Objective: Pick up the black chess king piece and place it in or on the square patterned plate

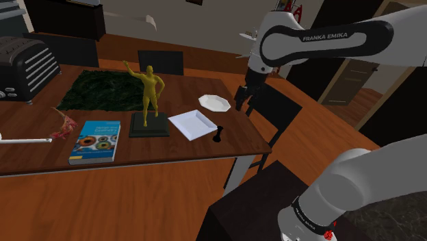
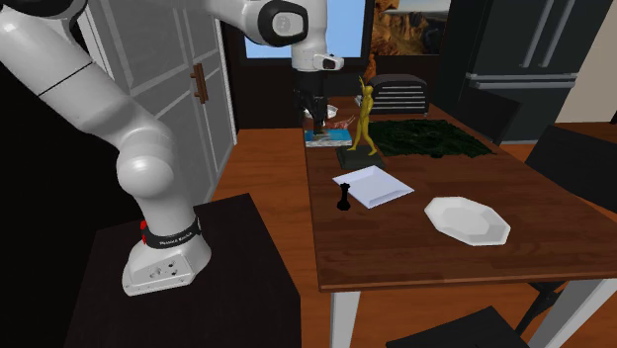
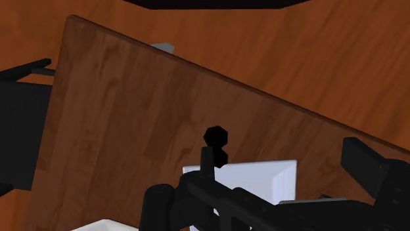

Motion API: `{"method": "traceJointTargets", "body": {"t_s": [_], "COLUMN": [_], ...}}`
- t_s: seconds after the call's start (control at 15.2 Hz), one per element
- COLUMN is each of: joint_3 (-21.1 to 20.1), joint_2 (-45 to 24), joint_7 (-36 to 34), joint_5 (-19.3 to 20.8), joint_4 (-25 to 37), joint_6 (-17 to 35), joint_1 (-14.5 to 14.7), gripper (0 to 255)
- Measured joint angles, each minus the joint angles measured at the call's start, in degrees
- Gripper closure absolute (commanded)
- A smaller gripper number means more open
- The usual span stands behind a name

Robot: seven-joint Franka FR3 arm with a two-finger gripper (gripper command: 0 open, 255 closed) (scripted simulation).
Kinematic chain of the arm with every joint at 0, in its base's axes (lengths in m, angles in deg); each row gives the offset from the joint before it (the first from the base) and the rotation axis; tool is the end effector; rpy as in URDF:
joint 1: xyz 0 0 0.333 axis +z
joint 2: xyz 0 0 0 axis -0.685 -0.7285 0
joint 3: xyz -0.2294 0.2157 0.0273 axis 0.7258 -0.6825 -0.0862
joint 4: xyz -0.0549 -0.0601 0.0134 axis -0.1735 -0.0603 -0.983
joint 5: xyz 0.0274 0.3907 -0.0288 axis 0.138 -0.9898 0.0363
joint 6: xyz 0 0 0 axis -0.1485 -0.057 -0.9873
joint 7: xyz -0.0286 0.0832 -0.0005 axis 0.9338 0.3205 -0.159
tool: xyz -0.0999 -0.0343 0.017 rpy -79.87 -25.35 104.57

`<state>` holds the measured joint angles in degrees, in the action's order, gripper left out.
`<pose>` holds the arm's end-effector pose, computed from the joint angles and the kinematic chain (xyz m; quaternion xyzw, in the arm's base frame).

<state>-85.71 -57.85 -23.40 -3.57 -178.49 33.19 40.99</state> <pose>0.4038 0.0243 0.4778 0.9994 0.0358 0.0004 0.0032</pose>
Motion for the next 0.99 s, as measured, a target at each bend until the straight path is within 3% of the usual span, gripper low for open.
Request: {"method": "traceJointTargets", "body": {"t_s": [0.2,0.99], "joint_3": [-0.26,0.21], "joint_2": [-5.22,-31.03], "joint_7": [-1.01,-5.41], "joint_5": [0.46,4.27], "joint_4": [-0.24,8.37], "joint_6": [5.42,22.39], "joint_1": [-0.59,-2.83], "gripper": [0,0]}}
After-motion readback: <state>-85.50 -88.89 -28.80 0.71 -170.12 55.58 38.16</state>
